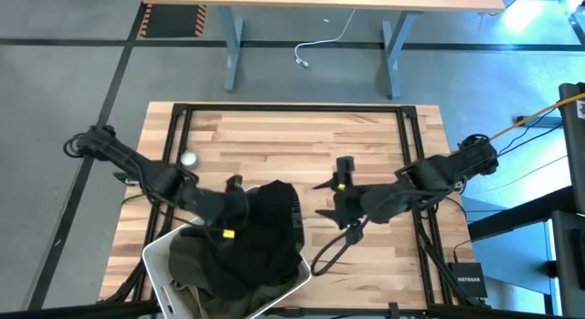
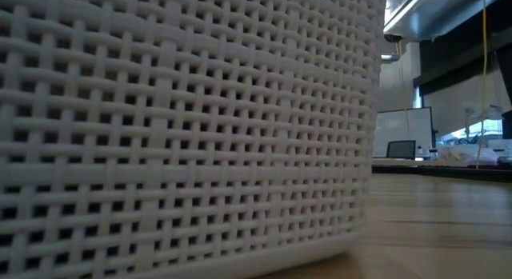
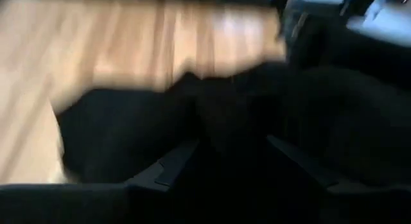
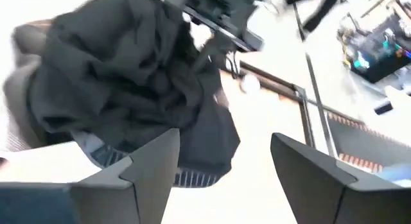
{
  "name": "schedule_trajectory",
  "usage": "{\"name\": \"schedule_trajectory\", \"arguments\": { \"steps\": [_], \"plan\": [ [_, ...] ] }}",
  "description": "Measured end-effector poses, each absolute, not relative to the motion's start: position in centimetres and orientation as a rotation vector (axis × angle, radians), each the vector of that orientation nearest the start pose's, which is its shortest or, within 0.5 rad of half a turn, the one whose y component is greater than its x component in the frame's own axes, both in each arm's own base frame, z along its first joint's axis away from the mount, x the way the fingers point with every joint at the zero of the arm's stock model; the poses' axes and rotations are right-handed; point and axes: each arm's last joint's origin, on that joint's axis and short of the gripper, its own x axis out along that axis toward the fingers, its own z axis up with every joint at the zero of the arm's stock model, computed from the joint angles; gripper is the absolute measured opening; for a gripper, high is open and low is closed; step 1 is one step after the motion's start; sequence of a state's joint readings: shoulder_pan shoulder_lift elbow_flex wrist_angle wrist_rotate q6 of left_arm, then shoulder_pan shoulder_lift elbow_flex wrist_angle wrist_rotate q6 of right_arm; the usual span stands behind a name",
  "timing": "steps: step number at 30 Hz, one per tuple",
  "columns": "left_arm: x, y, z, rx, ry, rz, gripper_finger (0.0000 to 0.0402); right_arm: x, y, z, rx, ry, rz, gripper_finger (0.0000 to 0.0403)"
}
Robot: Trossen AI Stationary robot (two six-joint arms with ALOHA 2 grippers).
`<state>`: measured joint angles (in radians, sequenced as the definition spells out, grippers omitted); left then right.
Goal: Sort clothes
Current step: Move the white bin to the top of the table
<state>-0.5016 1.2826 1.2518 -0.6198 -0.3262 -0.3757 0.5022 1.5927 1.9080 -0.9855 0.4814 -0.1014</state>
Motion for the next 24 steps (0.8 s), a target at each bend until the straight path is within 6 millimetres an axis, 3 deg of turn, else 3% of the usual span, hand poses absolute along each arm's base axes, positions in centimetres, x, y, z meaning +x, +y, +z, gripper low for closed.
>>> {"name": "schedule_trajectory", "arguments": {
  "steps": [7,15,19,24],
  "plan": [
    [23.0,-14.4,30.5,-0.169,0.981,0.082,0.0164,28.4,14.1,41.4,-0.407,0.664,0.016,0.0261],
    [23.8,-16.5,27.0,-0.121,1.124,0.164,0.0164,29.7,14.5,37.9,-0.426,0.674,0.003,0.0262],
    [24.9,-16.0,25.6,-0.035,1.150,0.235,0.0164,29.7,14.5,36.9,-0.444,0.706,0.004,0.0262],
    [26.8,-13.9,25.2,0.013,1.113,0.297,0.0164,28.7,13.8,36.9,-0.491,0.753,-0.060,0.0262]
  ]
}}
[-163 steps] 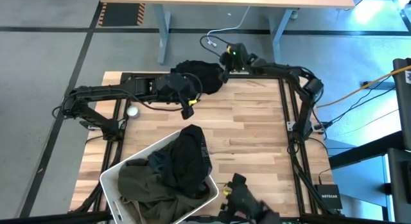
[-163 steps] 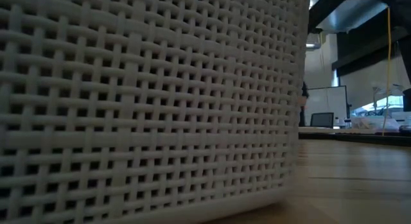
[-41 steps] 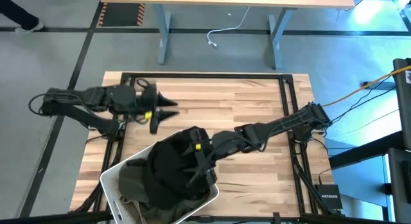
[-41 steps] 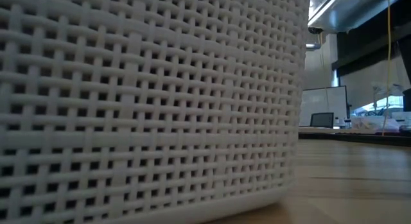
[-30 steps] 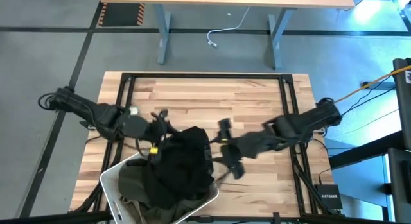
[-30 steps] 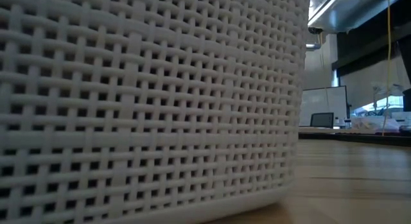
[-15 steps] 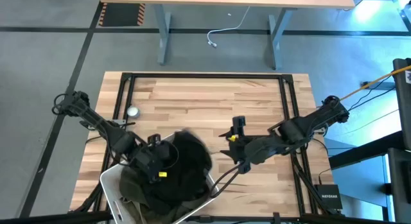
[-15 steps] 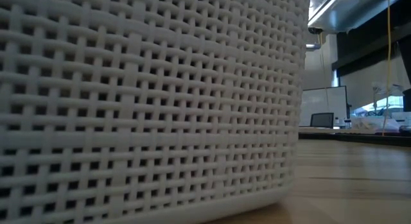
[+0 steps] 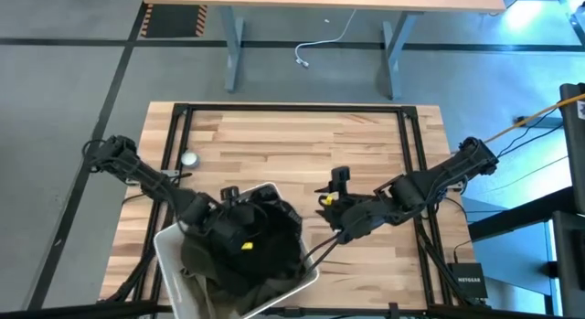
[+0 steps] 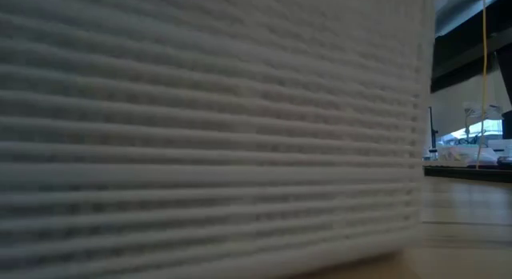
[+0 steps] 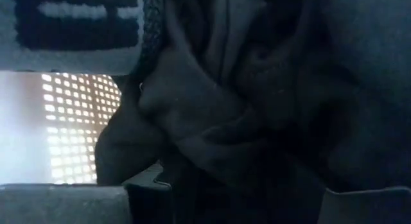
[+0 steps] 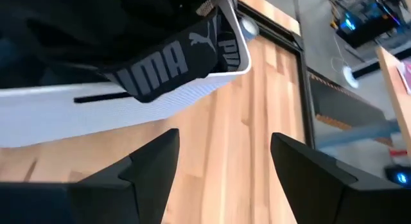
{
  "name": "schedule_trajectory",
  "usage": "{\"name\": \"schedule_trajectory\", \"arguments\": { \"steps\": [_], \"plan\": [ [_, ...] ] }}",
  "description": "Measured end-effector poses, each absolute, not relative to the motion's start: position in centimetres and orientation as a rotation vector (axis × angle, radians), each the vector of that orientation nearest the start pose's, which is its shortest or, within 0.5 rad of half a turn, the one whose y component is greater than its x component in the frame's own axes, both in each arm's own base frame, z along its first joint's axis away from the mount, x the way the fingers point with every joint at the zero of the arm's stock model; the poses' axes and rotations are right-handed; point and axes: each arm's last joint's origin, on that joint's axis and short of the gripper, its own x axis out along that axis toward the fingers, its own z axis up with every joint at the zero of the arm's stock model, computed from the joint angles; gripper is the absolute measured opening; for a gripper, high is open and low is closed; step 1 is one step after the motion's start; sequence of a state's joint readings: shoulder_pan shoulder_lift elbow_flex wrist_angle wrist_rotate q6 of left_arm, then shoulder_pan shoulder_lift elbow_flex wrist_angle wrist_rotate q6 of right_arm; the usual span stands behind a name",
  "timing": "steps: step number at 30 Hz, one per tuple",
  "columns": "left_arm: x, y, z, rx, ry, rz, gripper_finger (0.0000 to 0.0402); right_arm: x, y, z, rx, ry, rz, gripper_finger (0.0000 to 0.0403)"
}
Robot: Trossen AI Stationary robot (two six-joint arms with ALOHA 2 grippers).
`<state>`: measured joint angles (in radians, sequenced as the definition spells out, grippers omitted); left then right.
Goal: Sort clothes
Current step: Move the white bin to the top of the table
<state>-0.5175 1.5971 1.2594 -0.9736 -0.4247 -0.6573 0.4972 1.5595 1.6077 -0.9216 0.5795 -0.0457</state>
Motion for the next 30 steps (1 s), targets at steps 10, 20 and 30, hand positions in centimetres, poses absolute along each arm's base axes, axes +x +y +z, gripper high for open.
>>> {"name": "schedule_trajectory", "arguments": {
  "steps": [10,20,30],
  "plan": [
    [31.8,-6.6,25.7,0.017,0.953,0.357,0.0164,24.6,11.5,39.7,-0.374,0.742,-0.134,0.0262],
    [36.6,1.8,26.2,0.048,0.674,0.361,0.0164,22.1,10.0,41.2,-0.306,0.708,-0.218,0.0262],
    [34.1,3.0,31.6,0.150,0.629,0.555,0.0164,22.1,9.9,41.2,-0.297,0.713,-0.230,0.0262]
  ]
}}
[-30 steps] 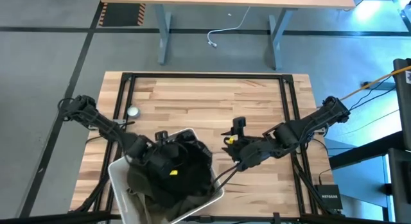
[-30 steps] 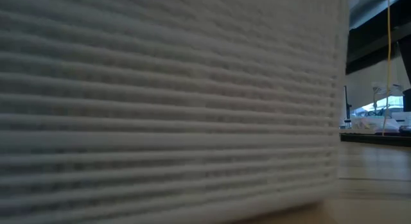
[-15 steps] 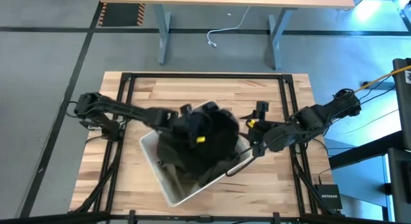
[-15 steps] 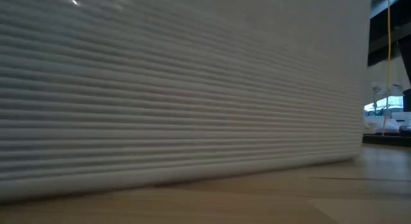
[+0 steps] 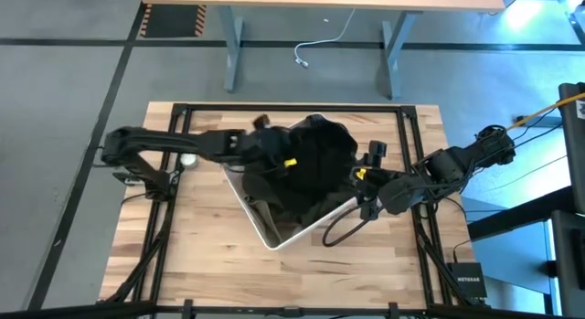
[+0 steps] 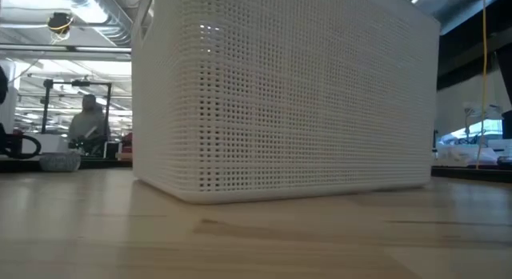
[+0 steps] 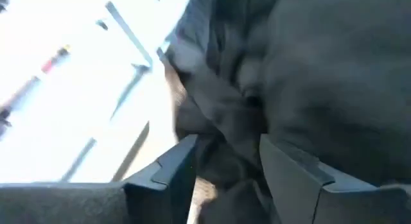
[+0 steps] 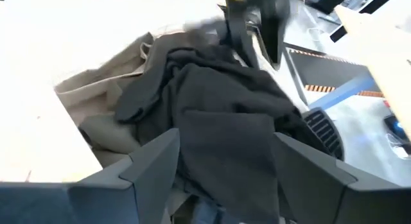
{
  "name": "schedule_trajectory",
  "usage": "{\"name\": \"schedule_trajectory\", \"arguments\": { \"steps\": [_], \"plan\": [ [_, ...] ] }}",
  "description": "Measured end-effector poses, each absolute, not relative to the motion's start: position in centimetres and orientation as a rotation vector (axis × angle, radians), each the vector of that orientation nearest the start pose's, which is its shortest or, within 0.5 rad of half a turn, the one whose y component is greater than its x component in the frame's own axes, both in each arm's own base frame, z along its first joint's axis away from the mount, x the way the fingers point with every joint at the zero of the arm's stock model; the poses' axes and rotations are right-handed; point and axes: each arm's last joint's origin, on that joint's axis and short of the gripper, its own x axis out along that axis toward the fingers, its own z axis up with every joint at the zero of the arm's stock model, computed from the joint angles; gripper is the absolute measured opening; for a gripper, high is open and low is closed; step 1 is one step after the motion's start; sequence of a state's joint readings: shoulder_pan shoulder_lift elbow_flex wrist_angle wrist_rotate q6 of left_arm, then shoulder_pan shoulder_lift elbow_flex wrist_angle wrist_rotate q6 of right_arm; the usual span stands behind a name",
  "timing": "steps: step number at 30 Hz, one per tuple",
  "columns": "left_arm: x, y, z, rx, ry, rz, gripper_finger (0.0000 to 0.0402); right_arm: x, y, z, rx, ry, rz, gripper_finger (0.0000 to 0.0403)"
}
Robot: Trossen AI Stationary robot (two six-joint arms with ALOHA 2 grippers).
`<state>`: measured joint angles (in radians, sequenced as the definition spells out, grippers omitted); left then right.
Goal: Sort clothes
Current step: Move the white bin to the top of the table
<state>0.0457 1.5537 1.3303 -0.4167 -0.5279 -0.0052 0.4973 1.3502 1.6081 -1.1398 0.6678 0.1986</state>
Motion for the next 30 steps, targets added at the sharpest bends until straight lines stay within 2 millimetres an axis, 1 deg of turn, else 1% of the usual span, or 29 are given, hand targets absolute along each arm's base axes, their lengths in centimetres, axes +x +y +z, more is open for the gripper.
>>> {"name": "schedule_trajectory", "arguments": {
  "steps": [2,4,6,9,11,14,16,19,22,25,28,30],
  "plan": [
    [32.3,2.0,34.3,0.182,0.601,0.568,0.0164,22.0,9.9,41.2,-0.309,0.713,-0.246,0.0262],
    [30.4,1.0,36.6,0.172,0.546,0.544,0.0164,22.0,9.8,41.1,-0.337,0.716,-0.266,0.0262],
    [28.5,0.2,38.2,0.120,0.500,0.520,0.0164,22.0,9.7,41.2,-0.347,0.712,-0.275,0.0262],
    [25.8,-0.3,39.0,-0.001,0.536,0.406,0.0164,22.0,9.7,41.2,-0.348,0.712,-0.276,0.0262],
    [24.9,-0.5,38.3,-0.066,0.614,0.333,0.0164,21.9,9.7,41.1,-0.350,0.714,-0.276,0.0262],
    [24.3,-0.7,36.3,-0.121,0.750,0.289,0.0164,21.9,9.7,41.1,-0.351,0.715,-0.276,0.0262],
    [24.4,-0.7,34.7,-0.136,0.832,0.297,0.0164,22.1,9.8,40.7,-0.358,0.717,-0.277,0.0262],
    [24.1,0.0,33.3,-0.103,0.902,0.360,0.0164,22.3,9.9,39.4,-0.391,0.744,-0.296,0.0262],
    [23.9,1.5,32.7,-0.073,0.948,0.492,0.0164,22.6,10.0,38.2,-0.410,0.762,-0.308,0.0262],
    [23.7,3.3,32.4,-0.033,0.974,0.580,0.0164,22.9,10.1,37.1,-0.419,0.766,-0.316,0.0262],
    [23.5,5.4,31.8,-0.009,1.001,0.648,0.0164,23.0,10.2,36.5,-0.419,0.769,-0.317,0.0262],
    [23.5,7.0,31.5,0.014,1.005,0.724,0.0164,23.0,10.2,36.4,-0.422,0.773,-0.318,0.0262]
  ]
}}
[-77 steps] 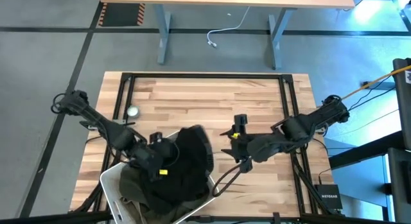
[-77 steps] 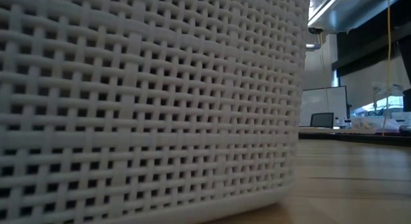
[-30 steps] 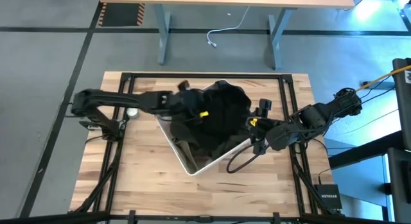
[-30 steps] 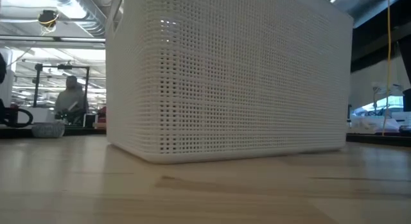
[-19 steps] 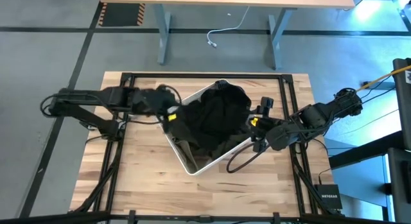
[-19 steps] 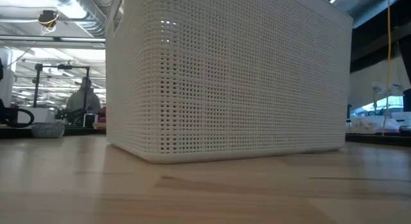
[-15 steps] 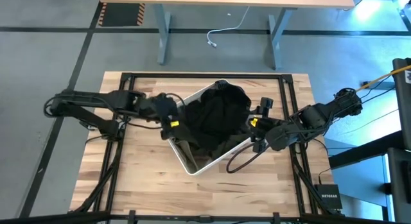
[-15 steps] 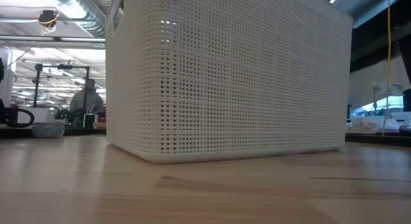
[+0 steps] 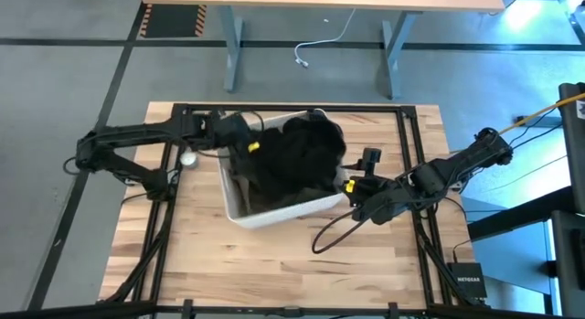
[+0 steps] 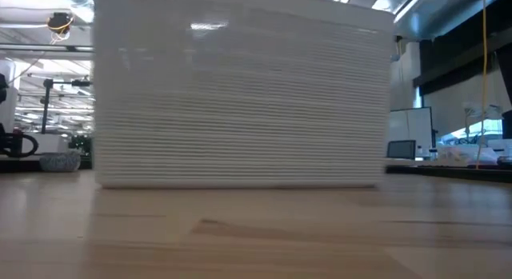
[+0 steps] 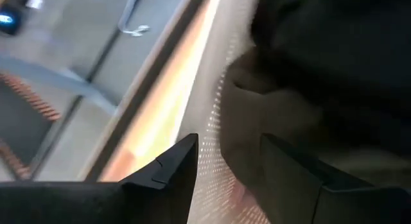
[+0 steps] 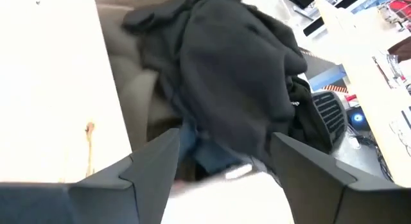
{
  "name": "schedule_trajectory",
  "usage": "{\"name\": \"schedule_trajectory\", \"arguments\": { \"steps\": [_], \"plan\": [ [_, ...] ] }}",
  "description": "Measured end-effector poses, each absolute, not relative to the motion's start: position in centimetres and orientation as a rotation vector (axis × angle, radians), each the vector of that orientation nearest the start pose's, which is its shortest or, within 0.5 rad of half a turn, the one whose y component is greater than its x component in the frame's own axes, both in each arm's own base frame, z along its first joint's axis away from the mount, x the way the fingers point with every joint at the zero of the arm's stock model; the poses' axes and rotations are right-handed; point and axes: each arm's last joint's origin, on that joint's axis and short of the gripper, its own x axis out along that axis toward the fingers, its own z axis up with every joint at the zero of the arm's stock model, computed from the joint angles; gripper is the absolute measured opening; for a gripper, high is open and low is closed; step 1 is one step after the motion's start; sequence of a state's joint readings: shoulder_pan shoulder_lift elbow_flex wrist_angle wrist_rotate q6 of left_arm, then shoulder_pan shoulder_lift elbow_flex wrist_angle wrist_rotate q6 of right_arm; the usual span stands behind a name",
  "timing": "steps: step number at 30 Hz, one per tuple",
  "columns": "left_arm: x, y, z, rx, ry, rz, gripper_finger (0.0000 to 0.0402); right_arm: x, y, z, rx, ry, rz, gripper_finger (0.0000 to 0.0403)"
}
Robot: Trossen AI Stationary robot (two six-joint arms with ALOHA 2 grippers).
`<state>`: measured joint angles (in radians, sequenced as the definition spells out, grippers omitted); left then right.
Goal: Sort clothes
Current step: Move the white bin to the top of the table
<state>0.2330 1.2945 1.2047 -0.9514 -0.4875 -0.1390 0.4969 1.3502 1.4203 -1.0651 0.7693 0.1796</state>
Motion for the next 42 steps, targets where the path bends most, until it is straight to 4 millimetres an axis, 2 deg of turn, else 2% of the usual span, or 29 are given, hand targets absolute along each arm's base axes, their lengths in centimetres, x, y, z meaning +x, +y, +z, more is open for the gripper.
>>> {"name": "schedule_trajectory", "arguments": {
  "steps": [3,8,11,13,16,20,22,25,29,31,37,42],
  "plan": [
    [23.4,9.4,31.4,0.035,0.990,0.798,0.0164,23.0,10.1,36.2,-0.432,0.772,-0.332,0.0262],
    [23.6,13.3,32.0,0.044,0.857,0.910,0.0164,23.0,10.0,36.3,-0.449,0.759,-0.366,0.0262],
    [23.2,13.5,32.9,0.043,0.842,0.921,0.0164,23.0,10.0,36.3,-0.444,0.759,-0.366,0.0262],
    [22.8,12.5,34.3,0.040,0.816,0.898,0.0164,23.0,10.1,36.3,-0.426,0.761,-0.359,0.0262],
    [21.9,9.8,37.3,0.026,0.694,0.827,0.0164,23.1,10.3,36.2,-0.385,0.773,-0.307,0.0262],
    [20.3,5.4,39.9,-0.048,0.524,0.544,0.0164,24.5,11.5,35.0,-0.292,0.709,-0.091,0.0262],
    [19.5,3.4,40.2,-0.125,0.492,0.361,0.0164,25.3,12.4,33.6,-0.246,0.669,0.054,0.0262],
    [18.8,1.2,39.6,-0.263,0.504,0.160,0.0164,26.2,13.1,31.3,-0.198,0.627,0.137,0.0262],
    [18.7,-1.0,37.8,-0.405,0.619,-0.043,0.0164,27.1,12.7,28.0,-0.183,0.689,0.104,0.0262],
    [18.9,-2.0,36.7,-0.459,0.684,-0.110,0.0164,27.4,12.1,26.9,-0.174,0.719,0.066,0.0262],
    [19.4,-3.8,33.0,-0.456,0.871,-0.112,0.0164,28.1,9.6,26.0,-0.156,0.740,-0.079,0.0261],
    [19.4,-3.5,31.4,-0.334,0.920,0.069,0.0164,28.6,7.3,26.1,-0.151,0.739,-0.199,0.0261]
  ]
}}
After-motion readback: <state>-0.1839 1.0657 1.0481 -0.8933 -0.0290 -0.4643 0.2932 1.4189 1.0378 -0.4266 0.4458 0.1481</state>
